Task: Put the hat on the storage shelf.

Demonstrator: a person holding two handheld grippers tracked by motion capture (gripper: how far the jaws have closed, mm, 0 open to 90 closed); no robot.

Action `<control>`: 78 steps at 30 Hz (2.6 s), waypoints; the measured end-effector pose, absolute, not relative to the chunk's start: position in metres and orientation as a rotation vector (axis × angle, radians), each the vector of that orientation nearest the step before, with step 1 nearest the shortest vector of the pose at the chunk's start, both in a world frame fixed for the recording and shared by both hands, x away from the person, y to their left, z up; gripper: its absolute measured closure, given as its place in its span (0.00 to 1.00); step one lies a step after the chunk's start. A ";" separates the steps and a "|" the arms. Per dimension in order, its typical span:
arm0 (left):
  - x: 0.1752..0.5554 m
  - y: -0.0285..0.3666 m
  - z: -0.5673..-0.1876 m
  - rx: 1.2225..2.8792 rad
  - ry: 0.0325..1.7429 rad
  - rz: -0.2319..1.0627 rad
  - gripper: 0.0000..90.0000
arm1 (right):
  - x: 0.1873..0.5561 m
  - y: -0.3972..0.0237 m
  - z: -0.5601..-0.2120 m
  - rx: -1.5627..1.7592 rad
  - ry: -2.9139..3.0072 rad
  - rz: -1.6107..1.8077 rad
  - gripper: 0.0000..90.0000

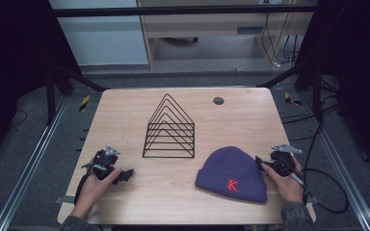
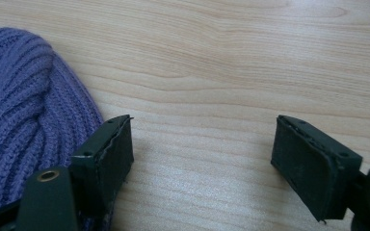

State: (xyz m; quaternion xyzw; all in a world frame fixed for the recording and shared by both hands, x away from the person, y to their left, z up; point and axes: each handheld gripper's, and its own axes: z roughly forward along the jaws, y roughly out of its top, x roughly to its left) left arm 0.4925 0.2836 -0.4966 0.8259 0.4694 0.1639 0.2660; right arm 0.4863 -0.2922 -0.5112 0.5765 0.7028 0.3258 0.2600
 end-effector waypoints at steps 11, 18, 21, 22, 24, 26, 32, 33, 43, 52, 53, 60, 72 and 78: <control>0.492 0.283 -0.496 2.238 1.262 0.437 0.00 | 0.485 -0.294 -0.508 1.589 1.920 0.854 0.21; 0.492 0.284 -0.497 2.237 1.252 0.437 0.00 | 0.482 -0.288 -0.489 1.562 1.897 0.887 0.23; 0.491 0.283 -0.497 2.239 1.251 0.436 0.00 | 0.484 -0.280 -0.479 1.519 1.933 0.899 0.23; 0.491 0.283 -0.497 2.239 1.251 0.435 0.00 | 0.486 -0.277 -0.476 1.508 1.955 0.904 0.26; 0.491 0.283 -0.497 2.239 1.250 0.435 0.00 | 0.490 -0.270 -0.469 1.492 2.018 0.921 0.31; 0.491 0.283 -0.497 2.240 1.251 0.434 0.00 | 0.494 -0.263 -0.462 1.464 2.068 0.914 0.39; 0.492 0.283 -0.497 2.242 1.248 0.433 0.00 | 0.509 -0.238 -0.450 1.370 2.220 0.882 0.55; 0.492 0.282 -0.497 2.242 1.247 0.432 0.00 | 0.512 -0.235 -0.450 1.359 2.239 0.871 0.57; 0.492 0.281 -0.497 2.247 1.239 0.428 0.00 | 0.535 -0.214 -0.458 1.395 2.318 0.830 0.60; 0.492 0.280 -0.497 2.246 1.236 0.427 0.00 | 0.543 -0.206 -0.473 1.452 2.347 0.817 0.54; 0.492 0.280 -0.497 2.246 1.236 0.427 0.00 | 0.543 -0.205 -0.475 1.467 2.349 0.811 0.53; 0.492 0.279 -0.496 2.254 1.228 0.426 0.00 | 0.543 -0.203 -0.474 1.440 2.359 0.829 0.85; 0.490 0.278 -0.497 2.256 1.208 0.415 0.00 | 0.517 -0.206 -0.444 1.323 2.329 0.972 0.89; 0.491 0.280 -0.495 2.248 1.194 0.398 0.03 | 0.500 -0.205 -0.421 1.254 2.300 1.044 0.90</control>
